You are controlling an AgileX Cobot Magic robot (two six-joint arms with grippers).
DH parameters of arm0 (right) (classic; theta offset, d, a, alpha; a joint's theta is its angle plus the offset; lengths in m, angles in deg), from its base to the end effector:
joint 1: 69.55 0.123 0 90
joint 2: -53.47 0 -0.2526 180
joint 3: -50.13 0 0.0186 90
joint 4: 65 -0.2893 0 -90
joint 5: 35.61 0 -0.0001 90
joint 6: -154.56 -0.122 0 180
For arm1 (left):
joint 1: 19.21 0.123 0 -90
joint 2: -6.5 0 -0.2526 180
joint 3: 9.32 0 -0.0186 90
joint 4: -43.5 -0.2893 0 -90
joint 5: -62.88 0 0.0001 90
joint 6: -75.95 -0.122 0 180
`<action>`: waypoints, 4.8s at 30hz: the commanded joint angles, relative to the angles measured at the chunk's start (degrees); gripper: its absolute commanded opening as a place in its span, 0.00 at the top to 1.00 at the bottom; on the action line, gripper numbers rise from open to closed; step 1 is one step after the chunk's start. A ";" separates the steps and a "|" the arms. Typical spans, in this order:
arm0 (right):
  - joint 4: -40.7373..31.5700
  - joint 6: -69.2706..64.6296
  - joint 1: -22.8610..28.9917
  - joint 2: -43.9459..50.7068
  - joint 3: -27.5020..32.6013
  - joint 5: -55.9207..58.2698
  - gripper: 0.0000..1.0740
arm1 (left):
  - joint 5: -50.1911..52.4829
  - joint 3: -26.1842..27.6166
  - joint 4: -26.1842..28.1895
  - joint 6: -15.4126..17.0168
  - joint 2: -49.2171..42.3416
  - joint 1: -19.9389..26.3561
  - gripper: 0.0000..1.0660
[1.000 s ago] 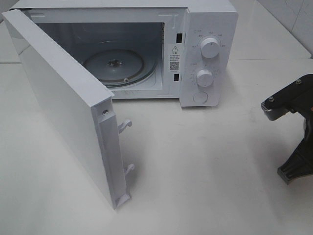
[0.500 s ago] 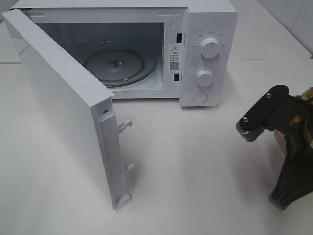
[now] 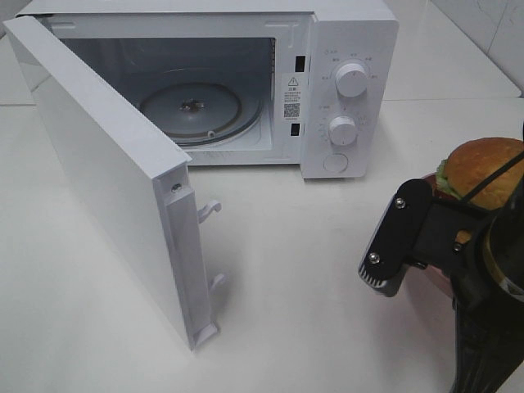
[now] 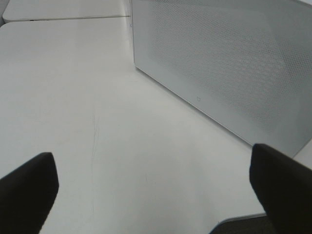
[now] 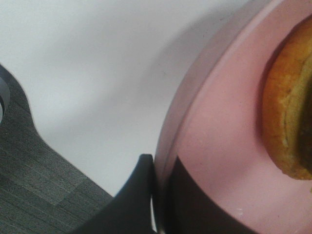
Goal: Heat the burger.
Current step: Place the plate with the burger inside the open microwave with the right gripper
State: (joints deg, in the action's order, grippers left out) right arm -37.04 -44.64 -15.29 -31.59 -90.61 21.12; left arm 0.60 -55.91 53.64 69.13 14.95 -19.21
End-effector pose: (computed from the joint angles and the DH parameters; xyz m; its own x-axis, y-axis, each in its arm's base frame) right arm 0.1744 0.1604 0.1148 -0.6210 -0.7815 -0.0601 -0.7064 0.5913 -0.3891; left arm 0.0840 -0.0190 0.2864 -0.4479 0.0356 -0.8934 0.1552 0.9871 -0.0385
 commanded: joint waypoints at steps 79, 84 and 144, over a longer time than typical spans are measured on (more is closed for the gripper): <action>-21.26 91.44 -17.19 0.40 0.00 -31.80 1.00 | 0.80 0.00 0.29 -0.11 -0.92 -0.11 0.06; -26.30 100.38 -20.05 0.40 0.00 -33.12 1.00 | 0.80 0.00 0.29 -0.11 -0.92 -0.11 0.06; -29.05 104.34 -18.11 -22.00 -27.79 -31.68 1.00 | 0.80 0.00 0.29 -0.11 -0.92 -0.11 0.06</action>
State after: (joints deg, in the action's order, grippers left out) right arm -65.69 60.16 -33.57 -53.59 -116.46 -8.11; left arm 0.60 -55.91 53.64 69.13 14.95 -19.21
